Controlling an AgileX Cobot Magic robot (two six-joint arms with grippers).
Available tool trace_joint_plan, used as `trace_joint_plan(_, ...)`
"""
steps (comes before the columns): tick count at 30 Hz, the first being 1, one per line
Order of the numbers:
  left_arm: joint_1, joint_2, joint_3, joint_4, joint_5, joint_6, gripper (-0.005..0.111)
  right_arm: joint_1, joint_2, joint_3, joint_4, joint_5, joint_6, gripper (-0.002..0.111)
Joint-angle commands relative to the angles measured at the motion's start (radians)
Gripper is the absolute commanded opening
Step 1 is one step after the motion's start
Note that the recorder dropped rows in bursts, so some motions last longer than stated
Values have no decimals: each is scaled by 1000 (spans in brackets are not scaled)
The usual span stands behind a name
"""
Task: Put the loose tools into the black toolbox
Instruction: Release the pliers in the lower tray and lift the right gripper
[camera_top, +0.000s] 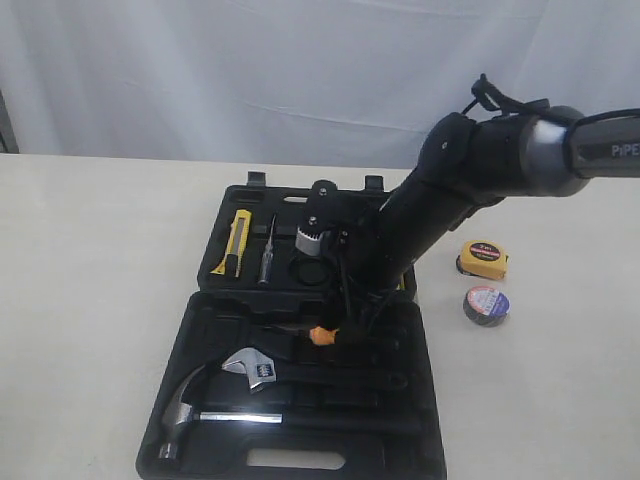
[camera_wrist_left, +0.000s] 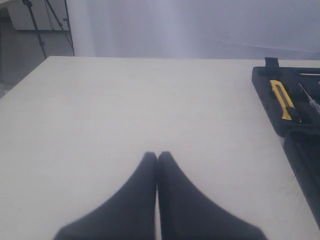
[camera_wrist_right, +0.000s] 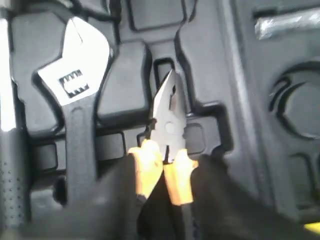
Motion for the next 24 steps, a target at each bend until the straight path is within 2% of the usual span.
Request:
trace_joint_plan(1, -4, -1, 1, 0, -11, -2, 0, -2, -69, -1, -5, 19, 6, -1)
trace_joint_plan(13, -4, -1, 1, 0, -11, -2, 0, -2, -19, 1, -26, 203, 91, -1)
trace_joint_plan(18, -4, -1, 1, 0, -11, -2, 0, -2, 42, 1, -135, 163, 201, -1)
trace_joint_plan(24, -4, -1, 1, 0, -11, -2, 0, -2, 70, 1, -153, 179, 212, -1)
